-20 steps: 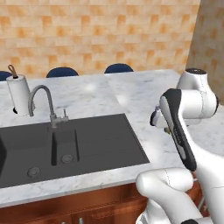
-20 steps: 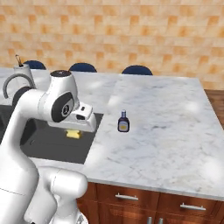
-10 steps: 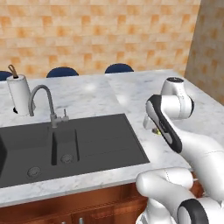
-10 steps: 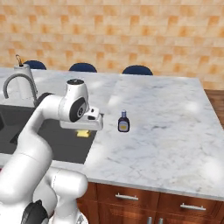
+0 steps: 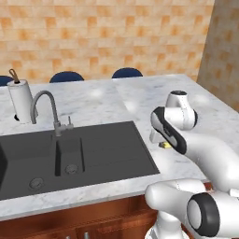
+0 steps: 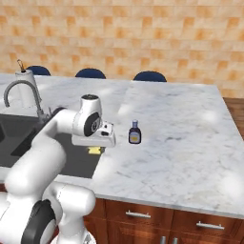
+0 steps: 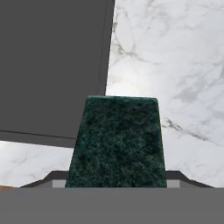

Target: Open the cabinet. Pick the sponge and place it next to the sink. Then close the cabinet.

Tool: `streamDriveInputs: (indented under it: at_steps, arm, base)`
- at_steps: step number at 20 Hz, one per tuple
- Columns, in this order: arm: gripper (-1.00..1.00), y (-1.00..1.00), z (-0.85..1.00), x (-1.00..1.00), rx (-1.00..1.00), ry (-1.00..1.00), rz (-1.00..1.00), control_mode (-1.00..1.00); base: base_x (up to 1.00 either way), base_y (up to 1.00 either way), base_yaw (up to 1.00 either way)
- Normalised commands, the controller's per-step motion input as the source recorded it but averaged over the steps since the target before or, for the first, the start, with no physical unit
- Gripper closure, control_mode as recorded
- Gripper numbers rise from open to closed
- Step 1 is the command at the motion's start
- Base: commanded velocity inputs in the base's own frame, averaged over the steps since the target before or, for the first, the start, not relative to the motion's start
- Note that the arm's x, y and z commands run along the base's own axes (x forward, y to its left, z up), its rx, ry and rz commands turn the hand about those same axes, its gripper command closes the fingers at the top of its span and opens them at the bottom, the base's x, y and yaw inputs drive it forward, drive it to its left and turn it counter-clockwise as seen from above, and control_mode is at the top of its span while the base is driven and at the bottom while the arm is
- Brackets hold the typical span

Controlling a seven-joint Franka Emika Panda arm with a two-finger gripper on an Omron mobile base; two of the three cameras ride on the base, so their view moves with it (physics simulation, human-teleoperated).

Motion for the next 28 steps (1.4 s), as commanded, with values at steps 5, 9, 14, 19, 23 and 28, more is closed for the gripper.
streamDriveInputs:
  at_steps: [5,9,14,19,23,28]
  arm:
    - [1.00,-0.20,-0.76,0.36,0.00,0.04,0.00,-1.00]
    - [1.00,-0.28,-0.52,0.35,0.00,0.05,0.00,-1.00]
    - [1.00,-0.01,-0.35,0.48,0.00,0.06,0.00,-1.00]
    - [1.00,0.00,-0.34,0.53,0.00,0.12,0.00,-1.00]
    - [1.00,0.00,-0.24,0.20,0.00,0.10,0.00,-1.00]
    - [1.00,0.00,-0.04,0.00,0.00,0.02,0.00,-1.00]
  base:
    - [0.00,0.00,0.00]
    - [0.00,0.00,0.00]
    - [0.00,0.00,0.00]
    - [0.00,0.00,0.00]
    - [0.00,0.00,0.00]
    - [0.00,0.00,0.00]
